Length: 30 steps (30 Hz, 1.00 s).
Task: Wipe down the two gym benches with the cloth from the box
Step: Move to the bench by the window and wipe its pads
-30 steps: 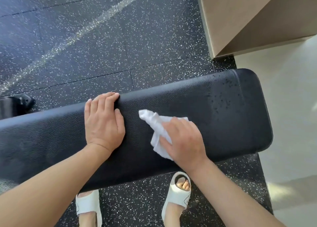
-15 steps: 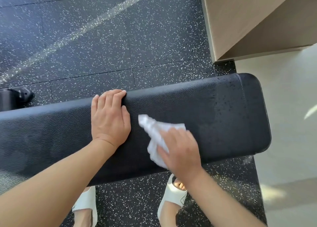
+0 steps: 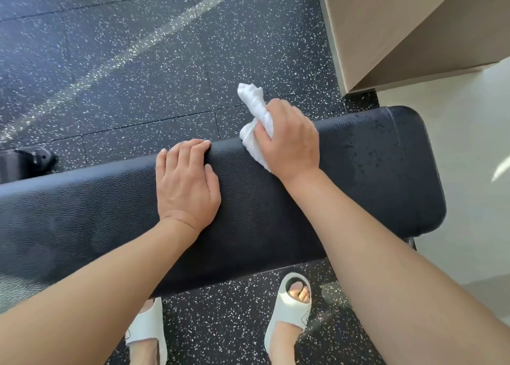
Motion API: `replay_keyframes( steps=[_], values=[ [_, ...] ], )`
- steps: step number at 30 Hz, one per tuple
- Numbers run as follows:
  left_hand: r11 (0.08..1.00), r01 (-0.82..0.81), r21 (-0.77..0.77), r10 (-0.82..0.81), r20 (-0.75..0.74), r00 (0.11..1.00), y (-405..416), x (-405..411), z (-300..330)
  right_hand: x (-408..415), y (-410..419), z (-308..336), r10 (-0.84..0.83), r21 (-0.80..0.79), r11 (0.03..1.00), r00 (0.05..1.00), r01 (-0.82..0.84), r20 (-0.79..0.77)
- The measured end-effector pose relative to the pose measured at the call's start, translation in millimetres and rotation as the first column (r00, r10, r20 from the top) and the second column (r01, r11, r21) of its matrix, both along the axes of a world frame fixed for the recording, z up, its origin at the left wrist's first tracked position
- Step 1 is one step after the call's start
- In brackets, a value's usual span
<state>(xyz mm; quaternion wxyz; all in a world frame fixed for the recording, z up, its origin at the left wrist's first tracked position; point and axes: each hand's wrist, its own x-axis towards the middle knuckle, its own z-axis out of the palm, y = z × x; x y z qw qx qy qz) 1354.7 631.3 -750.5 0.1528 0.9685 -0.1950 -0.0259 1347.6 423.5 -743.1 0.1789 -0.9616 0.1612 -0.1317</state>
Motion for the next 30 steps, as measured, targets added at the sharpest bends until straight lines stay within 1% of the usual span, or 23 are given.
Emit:
replay_keyframes(
  steps=[3, 6, 8, 9, 10, 11, 12, 13, 16, 18, 19, 20, 21, 23, 25, 27, 30],
  values=[
    [1.0, 0.003, -0.004, -0.003, 0.004, 1.0, 2.0, -0.7, -3.4, -30.4, 14.8, -2.6, -0.054, 0.006, 0.999, 0.998, 0.053, 0.044],
    [1.0, 0.005, 0.002, -0.005, -0.009, 1.0, 1.1, 0.3, -1.4, -94.9, 47.6, -3.9, -0.02, 0.041, 0.999, 0.994, 0.016, 0.105],
    [1.0, 0.006, 0.004, -0.006, -0.01, 1.0, 1.4, 0.9, -0.5, -146.9, 62.0, -5.2, 0.089, 0.001, 0.996, 0.988, -0.089, 0.13],
    [1.0, 0.008, 0.0, -0.008, -0.007, 1.0, 1.6, 1.0, -0.1, -167.8, 58.9, -6.0, 0.175, -0.049, 0.984, 0.979, -0.171, 0.107],
    [1.0, 0.01, -0.003, -0.01, -0.003, 1.0, 2.0, 0.6, 0.1, -178.9, 45.7, -7.4, 0.257, -0.096, 0.964, 0.963, -0.25, 0.079],
    [1.0, 0.011, -0.006, -0.011, -0.001, 1.0, 1.7, 0.0, 0.3, -178.4, 25.0, -7.9, 0.3, -0.113, 0.949, 0.952, -0.293, 0.056],
    [1.0, 0.009, -0.012, -0.009, 0.0, 1.0, 1.2, -0.1, 0.3, -170.0, 3.2, -8.6, 0.284, -0.106, 0.955, 0.957, -0.277, 0.053],
    [1.0, 0.007, -0.014, -0.007, 0.0, 1.0, 1.3, 0.2, -0.1, -154.3, -15.9, -7.0, 0.221, -0.089, 0.972, 0.974, -0.215, 0.057],
    [1.0, 0.002, -0.011, -0.002, -0.022, 1.0, 1.7, 0.0, -0.7, -88.4, -56.7, -0.6, -0.036, -0.036, 0.999, 0.999, 0.036, 0.003],
    [1.0, 0.004, -0.007, -0.004, -0.022, 1.0, 1.1, -0.4, -0.6, -49.8, -49.3, -0.4, -0.188, -0.038, 0.982, 0.982, 0.187, -0.031],
    [1.0, 0.004, -0.009, -0.004, -0.022, 1.0, 1.3, -0.4, -0.9, -37.0, -33.0, 0.5, -0.244, -0.048, 0.969, 0.969, 0.243, -0.028],
    [1.0, 0.002, -0.012, -0.002, -0.022, 1.0, 1.5, -0.5, -1.3, -29.5, -10.5, 1.6, -0.266, -0.047, 0.963, 0.964, 0.265, -0.023],
    [1.0, -0.001, -0.013, 0.001, -0.02, 1.0, 1.7, -0.8, -1.8, -27.3, 16.7, 2.8, -0.247, -0.014, 0.969, 0.969, 0.247, -0.016],
    [1.0, -0.01, -0.013, 0.009, -0.026, 1.0, 0.9, -0.8, -2.3, -38.7, 68.7, 3.3, -0.142, 0.052, 0.989, 0.99, 0.141, 0.014],
    [1.0, -0.014, -0.015, 0.014, -0.044, 0.999, -0.2, -0.5, -2.3, -64.3, 94.3, 3.5, -0.065, 0.086, 0.994, 0.997, 0.061, 0.038],
    [1.0, -0.003, -0.006, 0.003, -0.039, 0.999, 0.8, -1.5, -1.0, -97.9, 90.2, 2.6, -0.049, 0.098, 0.994, 0.996, 0.042, 0.076],
    [1.0, 0.004, -0.007, -0.004, -0.036, 0.999, 1.0, -1.0, -0.5, -150.0, 52.1, 1.5, -0.057, 0.021, 0.998, 0.992, 0.055, 0.113]
  ],
)
